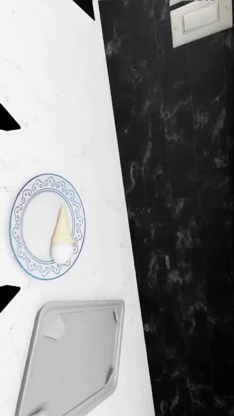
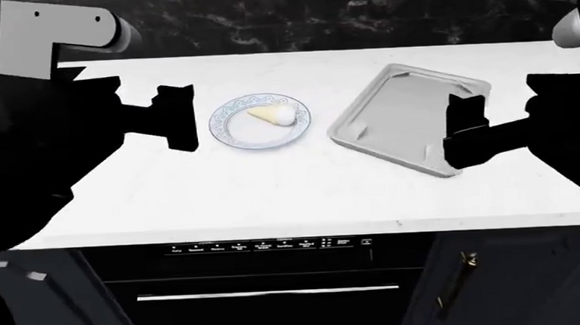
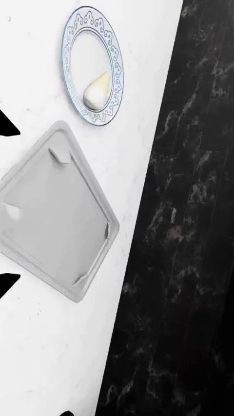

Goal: Move the dessert items from the plate to the tray.

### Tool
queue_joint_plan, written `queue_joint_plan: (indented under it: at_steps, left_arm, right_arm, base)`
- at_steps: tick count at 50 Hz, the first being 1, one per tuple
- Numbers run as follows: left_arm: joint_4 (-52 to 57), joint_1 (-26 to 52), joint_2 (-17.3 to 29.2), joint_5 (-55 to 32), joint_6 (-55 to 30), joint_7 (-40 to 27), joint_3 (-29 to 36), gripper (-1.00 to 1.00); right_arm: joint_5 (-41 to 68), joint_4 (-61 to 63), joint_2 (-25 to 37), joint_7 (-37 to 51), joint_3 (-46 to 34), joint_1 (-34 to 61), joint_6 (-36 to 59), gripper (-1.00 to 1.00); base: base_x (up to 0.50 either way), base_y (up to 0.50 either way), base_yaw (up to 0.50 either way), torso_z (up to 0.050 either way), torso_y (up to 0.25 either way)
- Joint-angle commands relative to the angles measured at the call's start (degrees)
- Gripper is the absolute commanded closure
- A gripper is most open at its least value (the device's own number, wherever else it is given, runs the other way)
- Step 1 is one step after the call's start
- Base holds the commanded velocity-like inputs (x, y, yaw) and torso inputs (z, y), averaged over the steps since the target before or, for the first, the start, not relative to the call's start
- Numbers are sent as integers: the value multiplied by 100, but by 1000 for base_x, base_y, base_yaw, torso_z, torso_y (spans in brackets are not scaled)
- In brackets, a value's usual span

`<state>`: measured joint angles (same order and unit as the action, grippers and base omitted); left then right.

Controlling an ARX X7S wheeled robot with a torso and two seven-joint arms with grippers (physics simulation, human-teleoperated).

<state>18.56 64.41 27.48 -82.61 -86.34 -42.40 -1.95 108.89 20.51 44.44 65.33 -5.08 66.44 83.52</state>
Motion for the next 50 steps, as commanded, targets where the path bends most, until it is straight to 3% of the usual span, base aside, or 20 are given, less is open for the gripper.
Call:
queue_joint_plan:
  at_steps: [1,16,39,50]
  left_arm:
    - [-367,409,249,-801,-41,-517,230,-100]
    - [-408,452,432,-1048,163,-652,404,-100]
    - [-398,470,638,-1289,371,-751,611,-100]
    - [-614,967,713,-1455,153,-345,940,-100]
  right_arm:
    - [831,-384,281,469,-541,600,-93,-100]
    - [883,-318,363,501,-814,726,-173,-100]
    - [974,-213,514,538,-1048,780,-369,-100]
    - [1286,-193,686,593,-1158,846,-521,-100]
  base:
    - [500,-98,0,0,0]
    - [500,-174,0,0,0]
    - [497,-2,0,0,1]
    - [60,0,0,0,2]
